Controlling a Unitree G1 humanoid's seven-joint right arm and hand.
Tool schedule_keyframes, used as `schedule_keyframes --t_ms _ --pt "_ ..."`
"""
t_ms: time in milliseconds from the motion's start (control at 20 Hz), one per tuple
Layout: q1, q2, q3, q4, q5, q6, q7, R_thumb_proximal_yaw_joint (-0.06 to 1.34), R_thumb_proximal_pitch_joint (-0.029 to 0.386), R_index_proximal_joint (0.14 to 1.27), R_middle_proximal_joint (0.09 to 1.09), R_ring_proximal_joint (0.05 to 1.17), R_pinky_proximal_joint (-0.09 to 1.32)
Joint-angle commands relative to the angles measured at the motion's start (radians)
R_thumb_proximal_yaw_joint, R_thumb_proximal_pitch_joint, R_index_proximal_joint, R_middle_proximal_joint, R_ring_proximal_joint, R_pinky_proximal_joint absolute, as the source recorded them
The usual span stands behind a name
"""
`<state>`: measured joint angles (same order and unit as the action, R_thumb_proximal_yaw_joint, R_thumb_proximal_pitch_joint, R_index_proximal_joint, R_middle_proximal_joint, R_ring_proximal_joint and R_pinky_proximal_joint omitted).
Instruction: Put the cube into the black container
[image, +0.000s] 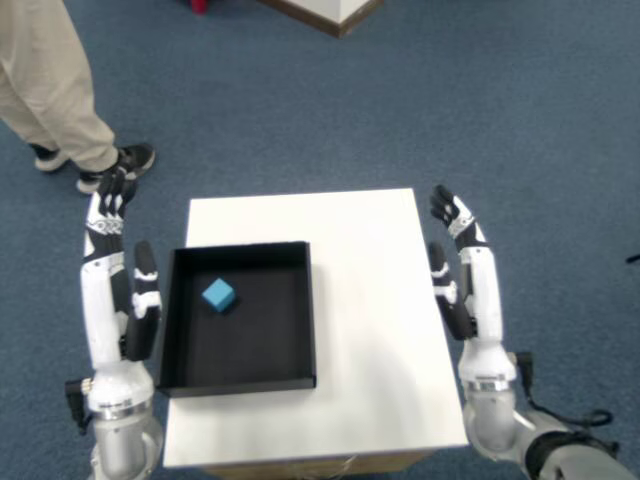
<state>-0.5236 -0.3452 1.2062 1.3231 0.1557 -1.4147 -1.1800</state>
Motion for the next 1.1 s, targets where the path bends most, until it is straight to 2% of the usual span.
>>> schedule_keyframes --t_ms 50,450,1100 --pt "-0.024 -0.029 -0.02 -0.003 0.061 -0.078 0.035 -0.04 0.092 0.18 0.15 0.2 0.21" --pt "0.012 -0.029 -0.021 -0.007 0.187 -0.089 0.148 -0.05 0.077 0.15 0.12 0.17 0.1" --pt "0.04 -0.019 -0.034 -0.049 0.39 -0.053 0.355 -0.06 0.064 0.14 0.11 0.16 0.03"
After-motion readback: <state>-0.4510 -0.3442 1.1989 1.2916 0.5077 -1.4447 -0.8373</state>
